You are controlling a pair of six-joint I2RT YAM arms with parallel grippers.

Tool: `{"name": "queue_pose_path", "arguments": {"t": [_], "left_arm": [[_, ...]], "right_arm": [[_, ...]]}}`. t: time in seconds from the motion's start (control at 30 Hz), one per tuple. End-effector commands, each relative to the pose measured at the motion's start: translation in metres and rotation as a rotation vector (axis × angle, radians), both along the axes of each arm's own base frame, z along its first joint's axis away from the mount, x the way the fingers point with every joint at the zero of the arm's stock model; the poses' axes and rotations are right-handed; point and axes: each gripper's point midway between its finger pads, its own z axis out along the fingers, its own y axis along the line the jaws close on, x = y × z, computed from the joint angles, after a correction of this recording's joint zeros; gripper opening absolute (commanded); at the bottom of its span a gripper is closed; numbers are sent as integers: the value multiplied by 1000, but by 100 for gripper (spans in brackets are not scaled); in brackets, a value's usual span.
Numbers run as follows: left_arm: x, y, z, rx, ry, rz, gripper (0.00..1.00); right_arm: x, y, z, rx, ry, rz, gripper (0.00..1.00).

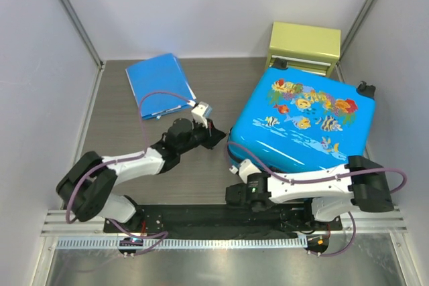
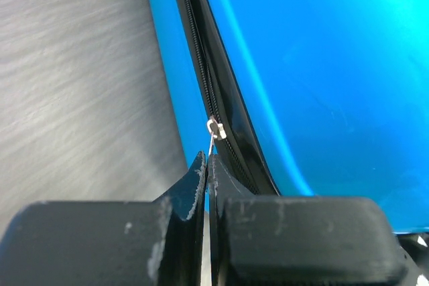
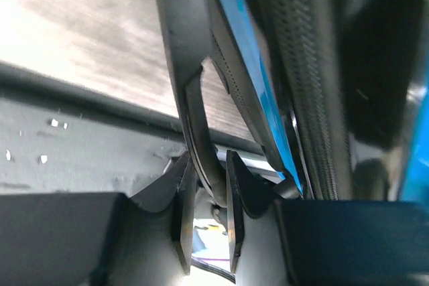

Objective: Pack the luggage
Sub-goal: Zip the luggage at the center of the board.

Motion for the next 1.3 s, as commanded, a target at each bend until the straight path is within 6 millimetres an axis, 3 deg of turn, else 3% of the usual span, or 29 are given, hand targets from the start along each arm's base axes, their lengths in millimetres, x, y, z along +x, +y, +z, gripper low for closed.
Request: {"name": "queue_pose_path", "arguments": {"t": [0.0, 0.07, 0.3, 0.43, 0.77, 0.83, 0.9, 0.97, 1.07, 1.13, 1.17, 1.27], "left_arm": [[-5, 34, 4, 10, -11, 120, 0], [-16, 42, -4, 26, 13, 131, 0], [-38, 80, 3, 30, 10, 234, 0], [-44, 91, 5, 35, 3, 253, 0], [-33, 72, -6, 113, 16, 192, 0], [-37, 72, -13, 128, 35, 180, 0], [-41, 71, -14, 111, 46, 165, 4], [-47, 73, -20, 106, 67, 158, 16], [-54, 77, -25, 114, 83, 148, 23], [-57, 80, -28, 114, 95, 151, 28], [-58, 80, -30, 111, 100, 153, 28], [-65, 76, -40, 104, 145, 126, 30]], "right_arm": [[-71, 154, 6, 529, 315, 49, 1], [-80, 165, 2, 510, 336, 111, 1], [-100, 203, 8, 537, 356, 272, 1], [-101, 200, 7, 559, 352, 263, 1], [-91, 156, 7, 617, 305, 87, 1], [-83, 138, 5, 583, 263, 16, 1], [-77, 120, 2, 544, 236, -51, 1], [-71, 102, 3, 522, 203, -134, 1], [-65, 79, 5, 500, 154, -232, 2], [-62, 66, 6, 474, 132, -257, 7], [-62, 66, 10, 484, 136, -241, 23], [-64, 78, 22, 515, 160, -184, 45]]}}
